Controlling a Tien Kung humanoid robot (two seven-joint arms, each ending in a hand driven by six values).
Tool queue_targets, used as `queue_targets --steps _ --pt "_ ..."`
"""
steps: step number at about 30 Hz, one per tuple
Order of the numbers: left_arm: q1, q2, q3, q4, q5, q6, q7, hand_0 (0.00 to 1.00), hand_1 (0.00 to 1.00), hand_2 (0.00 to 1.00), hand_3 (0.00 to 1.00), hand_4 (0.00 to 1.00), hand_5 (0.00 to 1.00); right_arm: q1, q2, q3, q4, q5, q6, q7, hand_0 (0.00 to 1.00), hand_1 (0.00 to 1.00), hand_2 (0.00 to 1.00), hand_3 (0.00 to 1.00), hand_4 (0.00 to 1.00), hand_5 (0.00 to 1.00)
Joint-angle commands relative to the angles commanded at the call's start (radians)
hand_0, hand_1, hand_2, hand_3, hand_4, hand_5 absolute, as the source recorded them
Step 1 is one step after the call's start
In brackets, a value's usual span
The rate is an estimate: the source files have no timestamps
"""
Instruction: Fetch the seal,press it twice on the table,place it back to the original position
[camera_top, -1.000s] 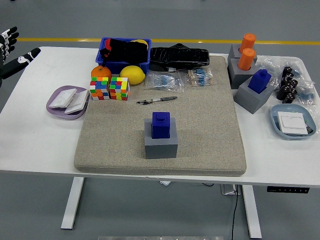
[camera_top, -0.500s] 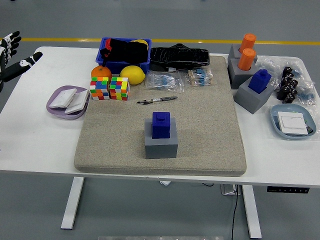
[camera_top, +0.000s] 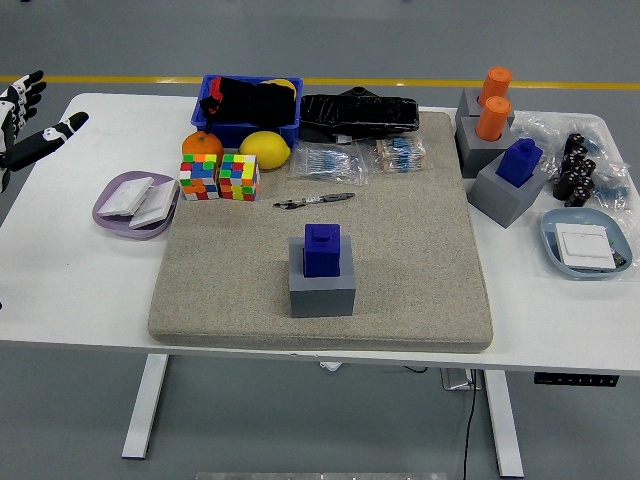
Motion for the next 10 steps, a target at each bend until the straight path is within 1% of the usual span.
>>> queue_targets --steps 6,10 --pt "0.006 -0.001 0.003 -0.003 -0.001 -0.010 0.003 0.974 0.991 0.948 0.982 0.957 0.482 -0.004 0.000 -0.007 -0.001 0.000 0.001 -0.001 0.784 0.682 0.658 0.613 0.774 0.441" --pt "0.005 -0.003 0.009 -0.006 0.001 -0.006 0.005 0.974 0.991 0.948 0.982 0.957 0.482 -0.005 -0.003 -0.008 -0.001 -0.002 0.002 0.001 0.784 0.682 0.658 0.613 0.774 0.441"
